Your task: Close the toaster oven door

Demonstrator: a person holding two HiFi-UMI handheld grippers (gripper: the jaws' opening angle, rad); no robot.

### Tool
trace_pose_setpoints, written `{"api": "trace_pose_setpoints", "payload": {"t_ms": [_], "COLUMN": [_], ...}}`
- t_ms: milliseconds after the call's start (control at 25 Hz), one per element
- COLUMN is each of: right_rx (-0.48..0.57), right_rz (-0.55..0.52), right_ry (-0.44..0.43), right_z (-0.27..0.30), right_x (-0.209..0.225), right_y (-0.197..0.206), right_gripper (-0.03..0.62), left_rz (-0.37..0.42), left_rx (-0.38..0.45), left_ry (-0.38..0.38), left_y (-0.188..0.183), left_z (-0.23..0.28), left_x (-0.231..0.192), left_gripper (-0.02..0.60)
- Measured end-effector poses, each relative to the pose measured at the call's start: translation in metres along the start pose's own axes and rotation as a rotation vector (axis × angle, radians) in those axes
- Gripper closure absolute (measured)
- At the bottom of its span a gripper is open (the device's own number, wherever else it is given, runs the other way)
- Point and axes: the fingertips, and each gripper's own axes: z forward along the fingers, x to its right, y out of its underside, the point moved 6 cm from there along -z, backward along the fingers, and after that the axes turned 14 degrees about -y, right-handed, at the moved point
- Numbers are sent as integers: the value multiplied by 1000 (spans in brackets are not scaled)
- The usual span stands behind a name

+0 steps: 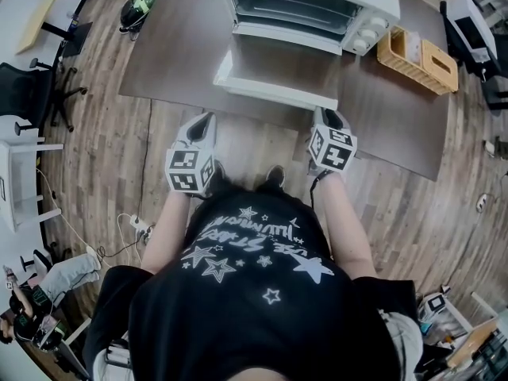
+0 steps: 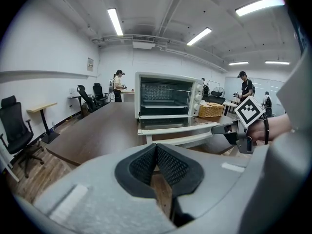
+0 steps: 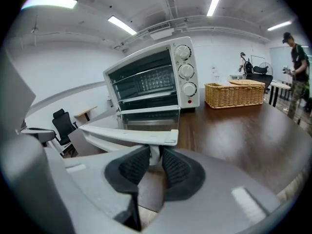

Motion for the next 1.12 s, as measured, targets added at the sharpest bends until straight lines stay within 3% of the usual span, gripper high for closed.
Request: {"api": "trace_pose_setpoints", "payload": {"t_ms": [600,1120], "right_rx": [95,268], "right_rz": [20,20], "right_ry": [4,115], "right_z": [-17,-30], "right_x": [-10,-24], "right_y": [-29,-96], "right_gripper": [511,511], "left_rz": [-31,-48], "left_rx": [54,84], "left_ry": [-25,71], "left_y": [-19,-54], "left_z": [-1,56], "left_x": [-13,-46], "left_gripper": [571,571]}}
